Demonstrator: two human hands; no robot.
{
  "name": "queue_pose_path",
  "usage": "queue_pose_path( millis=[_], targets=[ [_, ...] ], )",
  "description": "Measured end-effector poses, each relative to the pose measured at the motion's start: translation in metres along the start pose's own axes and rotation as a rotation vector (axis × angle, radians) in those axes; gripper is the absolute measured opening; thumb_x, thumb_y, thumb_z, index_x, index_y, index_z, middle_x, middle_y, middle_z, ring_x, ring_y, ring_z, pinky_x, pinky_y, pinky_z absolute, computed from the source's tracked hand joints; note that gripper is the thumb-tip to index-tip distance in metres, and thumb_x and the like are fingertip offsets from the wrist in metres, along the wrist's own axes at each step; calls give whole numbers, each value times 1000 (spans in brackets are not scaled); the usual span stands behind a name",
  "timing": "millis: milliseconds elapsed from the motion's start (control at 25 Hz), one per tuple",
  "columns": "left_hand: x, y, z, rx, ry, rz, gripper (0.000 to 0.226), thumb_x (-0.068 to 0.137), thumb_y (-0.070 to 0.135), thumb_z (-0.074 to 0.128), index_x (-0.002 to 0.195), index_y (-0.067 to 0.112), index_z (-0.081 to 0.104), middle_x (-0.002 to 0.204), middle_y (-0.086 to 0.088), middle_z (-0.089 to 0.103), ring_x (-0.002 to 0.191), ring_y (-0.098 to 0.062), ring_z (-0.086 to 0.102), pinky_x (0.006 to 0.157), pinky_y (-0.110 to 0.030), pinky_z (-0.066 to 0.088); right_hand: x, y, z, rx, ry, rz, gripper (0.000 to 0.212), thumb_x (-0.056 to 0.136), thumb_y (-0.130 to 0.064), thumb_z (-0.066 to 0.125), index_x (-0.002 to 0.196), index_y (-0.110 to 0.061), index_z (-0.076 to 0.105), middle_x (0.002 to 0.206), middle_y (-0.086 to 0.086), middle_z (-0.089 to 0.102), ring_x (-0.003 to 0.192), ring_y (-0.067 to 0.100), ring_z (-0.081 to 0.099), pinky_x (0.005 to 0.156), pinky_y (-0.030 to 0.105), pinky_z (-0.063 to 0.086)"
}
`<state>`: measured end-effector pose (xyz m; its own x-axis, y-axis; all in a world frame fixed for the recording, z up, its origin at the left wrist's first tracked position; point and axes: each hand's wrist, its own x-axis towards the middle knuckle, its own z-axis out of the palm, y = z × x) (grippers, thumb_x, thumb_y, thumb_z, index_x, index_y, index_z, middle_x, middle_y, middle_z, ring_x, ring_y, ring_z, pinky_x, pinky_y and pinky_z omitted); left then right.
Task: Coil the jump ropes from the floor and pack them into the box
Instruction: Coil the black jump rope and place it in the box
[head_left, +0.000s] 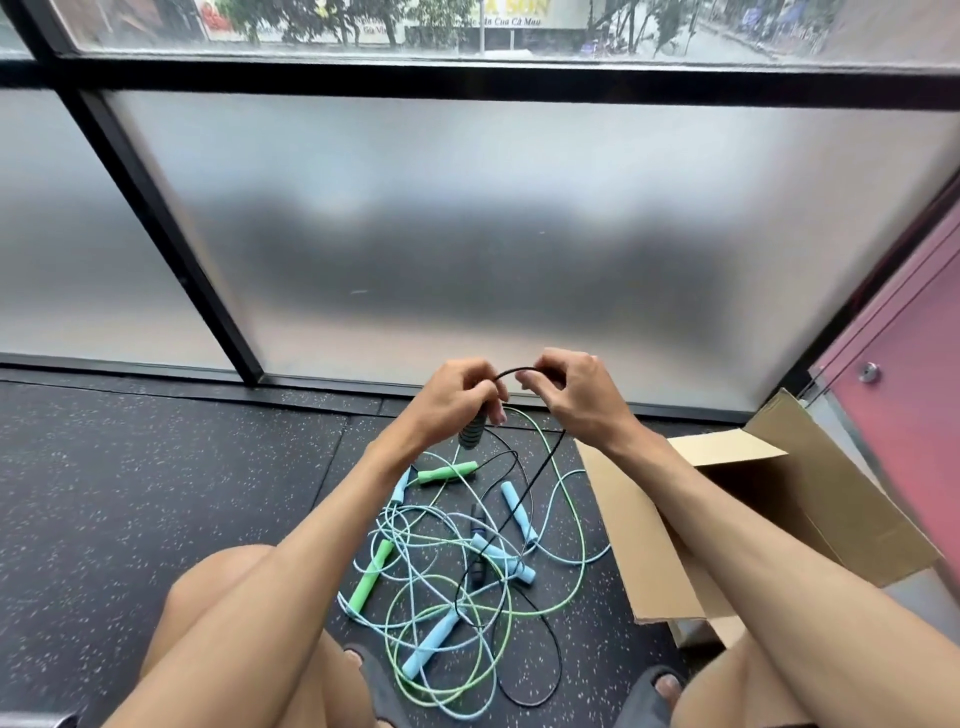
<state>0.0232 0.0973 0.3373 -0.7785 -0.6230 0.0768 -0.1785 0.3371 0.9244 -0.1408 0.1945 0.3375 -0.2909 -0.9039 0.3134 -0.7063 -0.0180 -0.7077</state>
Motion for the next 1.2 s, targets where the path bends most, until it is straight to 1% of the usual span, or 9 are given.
queue_pose_path(
  millis=[160,240,360,560,640,760,920,1040,1200],
  targets=[
    [2,8,5,-351,3,-90,17,72,3,42,74,0,58,48,-2,35,46,-18,37,60,-29,43,3,11,5,20,-66,76,26,96,-31,62,80,-10,63,58,-1,56,50,11,48,53,27,40],
    [1,7,6,-422,-42,-110,16,83,3,46,81,-3,60,46,1,29,43,-16,31,55,-26,40,4,16,4,73,-137,125,27,99,-30,56,83,-11,64,60,7,64,49,15,57,54,29,46],
    [-5,4,5,-367,-175,-94,28,103,17,48,100,-8,60,52,0,28,42,-14,28,46,-23,35,5,16,3,38,-202,118,25,101,-26,53,81,-14,61,61,9,68,50,14,61,53,22,45],
    [-7,2,-3,-446,-178,-25,25,103,13,48,102,-9,59,67,-9,54,47,-13,39,54,-27,39,7,27,10,55,-195,147,25,100,-24,56,81,-10,64,65,7,72,57,12,65,61,27,53],
    [-5,2,-6,-552,-138,-59,21,102,10,46,99,-5,59,64,-5,52,48,-10,37,52,-23,33,4,33,15,62,-296,223,27,101,-21,52,84,-8,69,78,9,76,75,19,71,74,32,57],
    [-2,1,-7,-614,-120,-152,23,103,13,45,89,3,60,54,4,34,48,-8,24,50,-25,15,2,31,18,209,-391,380,30,105,-19,44,90,-6,67,93,17,75,87,25,71,69,18,52],
    [-6,2,-6,-485,-228,-226,35,105,29,43,82,10,60,53,3,24,48,-12,18,53,-32,12,10,28,12,382,-83,341,32,105,-24,44,84,-6,59,63,15,64,55,29,65,61,43,55],
    [-7,6,-8,-581,-283,-193,39,107,29,38,77,12,56,55,1,16,51,-15,13,53,-33,11,13,26,5,324,46,285,37,101,-33,50,80,-5,61,54,13,51,43,24,56,48,42,58],
    [-2,13,-15,-978,-128,-98,32,107,21,32,86,11,54,56,5,19,49,-10,16,49,-25,21,2,22,18,316,-355,433,38,104,-33,44,85,-4,59,68,19,66,59,30,68,62,45,59]
  ],
)
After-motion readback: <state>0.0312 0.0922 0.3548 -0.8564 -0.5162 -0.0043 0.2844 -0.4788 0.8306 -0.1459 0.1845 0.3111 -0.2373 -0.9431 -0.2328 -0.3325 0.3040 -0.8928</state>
